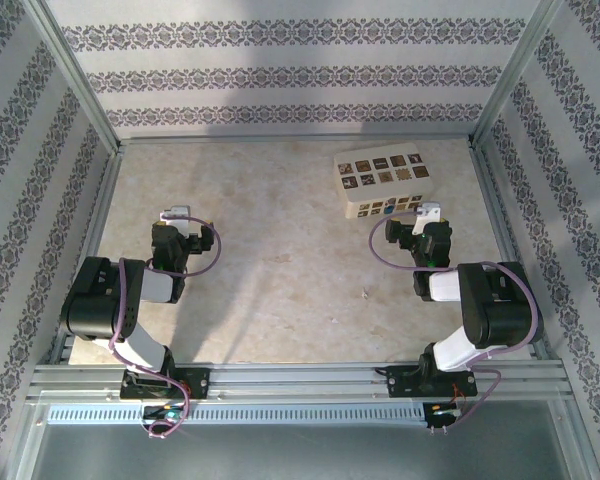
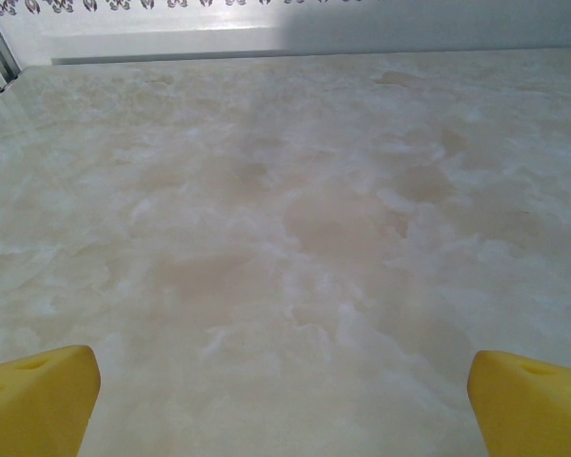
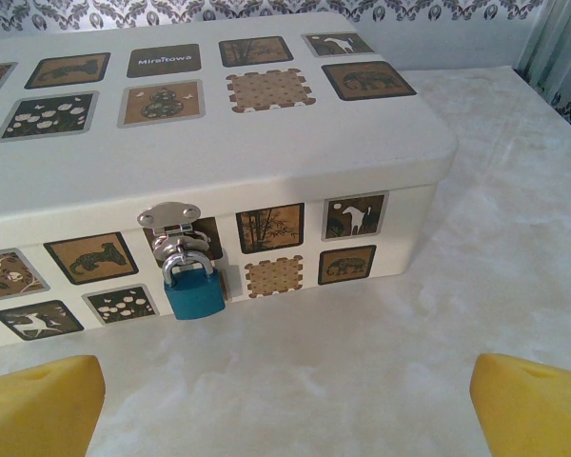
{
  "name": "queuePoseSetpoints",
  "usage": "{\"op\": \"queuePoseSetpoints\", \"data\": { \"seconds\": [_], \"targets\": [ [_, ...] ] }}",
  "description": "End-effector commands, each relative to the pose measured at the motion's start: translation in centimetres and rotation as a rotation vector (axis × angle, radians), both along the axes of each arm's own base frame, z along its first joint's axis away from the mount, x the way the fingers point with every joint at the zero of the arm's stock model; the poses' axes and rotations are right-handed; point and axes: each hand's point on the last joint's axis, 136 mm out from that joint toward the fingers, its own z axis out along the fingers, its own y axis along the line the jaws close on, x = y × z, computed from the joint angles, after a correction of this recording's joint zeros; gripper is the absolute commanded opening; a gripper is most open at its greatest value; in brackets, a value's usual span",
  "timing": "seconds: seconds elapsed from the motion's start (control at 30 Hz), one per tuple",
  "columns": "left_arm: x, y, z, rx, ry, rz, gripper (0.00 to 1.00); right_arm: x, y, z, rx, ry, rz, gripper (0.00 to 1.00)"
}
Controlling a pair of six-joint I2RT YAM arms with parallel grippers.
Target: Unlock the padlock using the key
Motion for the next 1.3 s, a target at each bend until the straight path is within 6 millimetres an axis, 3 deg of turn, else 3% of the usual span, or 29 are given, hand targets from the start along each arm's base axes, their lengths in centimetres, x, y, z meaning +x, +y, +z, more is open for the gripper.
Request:
{"op": "queuePoseSetpoints", "data": {
  "seconds": [0.0, 0.23, 0.5, 0.73, 1.0, 1.13, 1.27],
  "targets": [
    [0.3, 0.0, 0.5, 0.0, -0.007, -0.005, 0.99, 0.5, 0.1, 1.6, -0.005, -0.046, 0.005, 0.98],
    [-0.2, -1.2, 1.3, 0.011, -0.039, -0.077, 0.99, 0.5, 0.4, 2.4, 0.0, -0.05, 0.026, 0.98],
    [-2.2, -0.5, 6.5, 0.005, -0.128, -0.025, 0.99, -1.2, 0.3, 5.7, 0.018, -0.027, 0.019, 0.99],
    [-2.8, -0.8, 11.9, -0.14, -0.177, -0.006, 0.99, -3.5, 0.6, 8.6, 0.094, 0.048, 0.01, 0.98],
    [-5.4, -2.1, 16.1, -0.385, -0.22, -0.029, 0.99, -6.3, 2.8, 11.2, 0.222, 0.181, 0.086, 0.98],
    [-6.4, -2.3, 16.4, -0.488, -0.15, 0.005, 0.99, -7.5, 2.8, 11.9, 0.246, 0.26, 0.073, 0.98],
    [-6.9, -2.7, 14.7, -0.613, -0.014, 0.054, 0.99, -7.9, 3.3, 12.3, 0.279, 0.324, 0.085, 0.98]
  ]
}}
